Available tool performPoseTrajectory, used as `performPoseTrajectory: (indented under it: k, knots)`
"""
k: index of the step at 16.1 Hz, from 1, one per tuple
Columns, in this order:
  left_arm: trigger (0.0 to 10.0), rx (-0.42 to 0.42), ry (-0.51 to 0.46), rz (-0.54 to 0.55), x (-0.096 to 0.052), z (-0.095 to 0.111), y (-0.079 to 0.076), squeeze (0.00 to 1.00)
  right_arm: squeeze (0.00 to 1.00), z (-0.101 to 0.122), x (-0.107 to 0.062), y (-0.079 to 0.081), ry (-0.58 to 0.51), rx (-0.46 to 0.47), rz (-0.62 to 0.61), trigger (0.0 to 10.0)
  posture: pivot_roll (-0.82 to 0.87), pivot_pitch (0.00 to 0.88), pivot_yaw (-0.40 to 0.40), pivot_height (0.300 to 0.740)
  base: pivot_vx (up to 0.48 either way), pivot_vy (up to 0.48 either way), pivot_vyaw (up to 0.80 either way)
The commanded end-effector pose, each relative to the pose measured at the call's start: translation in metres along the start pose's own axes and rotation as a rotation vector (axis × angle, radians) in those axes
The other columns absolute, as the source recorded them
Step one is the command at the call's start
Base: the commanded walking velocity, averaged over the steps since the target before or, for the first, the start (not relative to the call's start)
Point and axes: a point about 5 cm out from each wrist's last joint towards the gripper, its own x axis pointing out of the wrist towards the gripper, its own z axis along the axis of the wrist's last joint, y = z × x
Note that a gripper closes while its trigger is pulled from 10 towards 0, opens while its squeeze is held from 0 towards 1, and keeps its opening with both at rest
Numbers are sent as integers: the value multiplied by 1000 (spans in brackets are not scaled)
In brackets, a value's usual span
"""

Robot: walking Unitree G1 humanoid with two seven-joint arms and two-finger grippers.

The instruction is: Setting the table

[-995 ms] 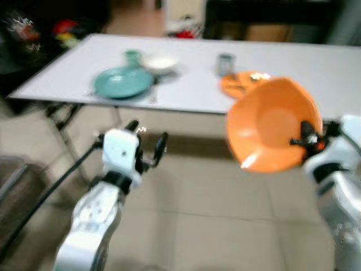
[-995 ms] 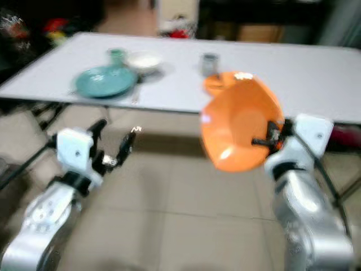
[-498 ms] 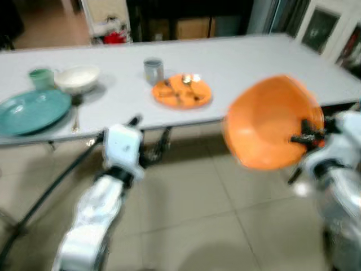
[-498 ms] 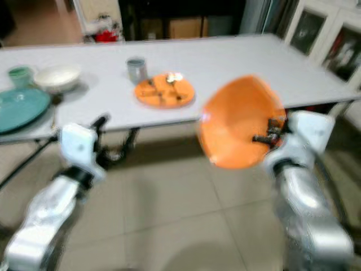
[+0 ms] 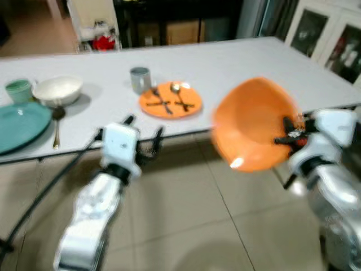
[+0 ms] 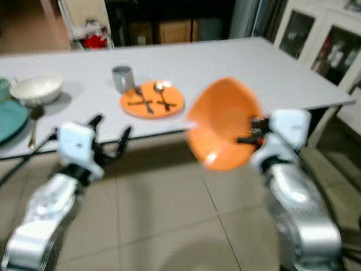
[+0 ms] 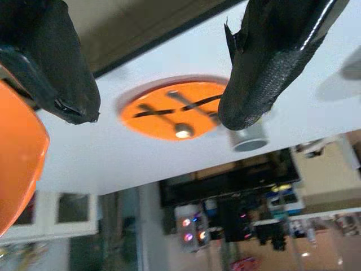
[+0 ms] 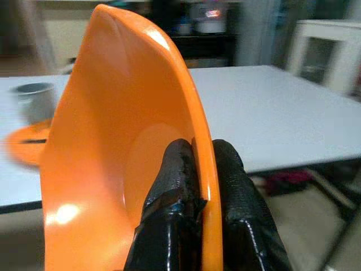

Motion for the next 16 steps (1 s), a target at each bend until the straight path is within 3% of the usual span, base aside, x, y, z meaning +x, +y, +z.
performPoseTrajectory:
  k: [1,16]
  knots:
    - [10000,-2,-13,-17,2,3,-5,0,0,12,-3,-9,-68,-25,-44,10000,-60,0,7,740,409,0,0]
    - [10000,-16,-11,-25,2,3,-6,0,0,12,-3,-9,-77,-52,-31,10000,-59,0,6,740,438,0,0]
